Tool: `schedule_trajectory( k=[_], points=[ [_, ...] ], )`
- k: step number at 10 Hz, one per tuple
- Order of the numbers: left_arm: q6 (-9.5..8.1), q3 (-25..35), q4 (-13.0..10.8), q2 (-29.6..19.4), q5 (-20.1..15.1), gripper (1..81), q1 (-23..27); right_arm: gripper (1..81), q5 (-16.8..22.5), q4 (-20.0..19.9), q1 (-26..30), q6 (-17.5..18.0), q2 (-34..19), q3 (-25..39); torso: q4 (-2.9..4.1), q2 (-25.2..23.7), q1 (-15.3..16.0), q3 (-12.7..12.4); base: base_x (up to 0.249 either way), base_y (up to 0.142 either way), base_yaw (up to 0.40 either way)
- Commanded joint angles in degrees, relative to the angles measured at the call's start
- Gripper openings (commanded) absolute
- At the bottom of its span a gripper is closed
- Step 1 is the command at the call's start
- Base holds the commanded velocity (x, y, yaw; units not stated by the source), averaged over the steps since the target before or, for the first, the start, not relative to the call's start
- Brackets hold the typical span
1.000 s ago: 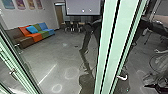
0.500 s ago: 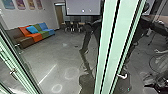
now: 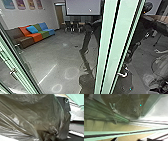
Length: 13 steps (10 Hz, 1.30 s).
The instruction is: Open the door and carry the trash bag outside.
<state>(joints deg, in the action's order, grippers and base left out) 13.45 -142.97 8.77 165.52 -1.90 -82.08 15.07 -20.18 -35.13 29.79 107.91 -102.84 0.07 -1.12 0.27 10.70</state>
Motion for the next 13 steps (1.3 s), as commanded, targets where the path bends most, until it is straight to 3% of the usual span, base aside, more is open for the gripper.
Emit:
schedule_trajectory(
  k=[1,9,13],
  points=[
    [0.44,0.6,-0.3,-0.2,-4.4,1.0,1.9,81.1,-1.6,2.7,7.9,3.2,-2.8,-6.2,0.00,0.0,0.0,0.0,0.000,0.000,0.000],
    [0.18,0.3,0.0,-0.2,-4.5,1.0,1.9,81.1,-2.2,9.9,7.7,3.1,0.2,-13.4,0.00,0.0,0.0,0.0,0.000,0.000,0.000],
    [0.09,0.3,0.4,-0.4,-4.5,1.0,1.9,81.1,-2.6,10.9,7.8,2.8,2.2,-18.3,0.00,0.0,0.0,0.0,0.000,0.000,0.000]
  ],
)
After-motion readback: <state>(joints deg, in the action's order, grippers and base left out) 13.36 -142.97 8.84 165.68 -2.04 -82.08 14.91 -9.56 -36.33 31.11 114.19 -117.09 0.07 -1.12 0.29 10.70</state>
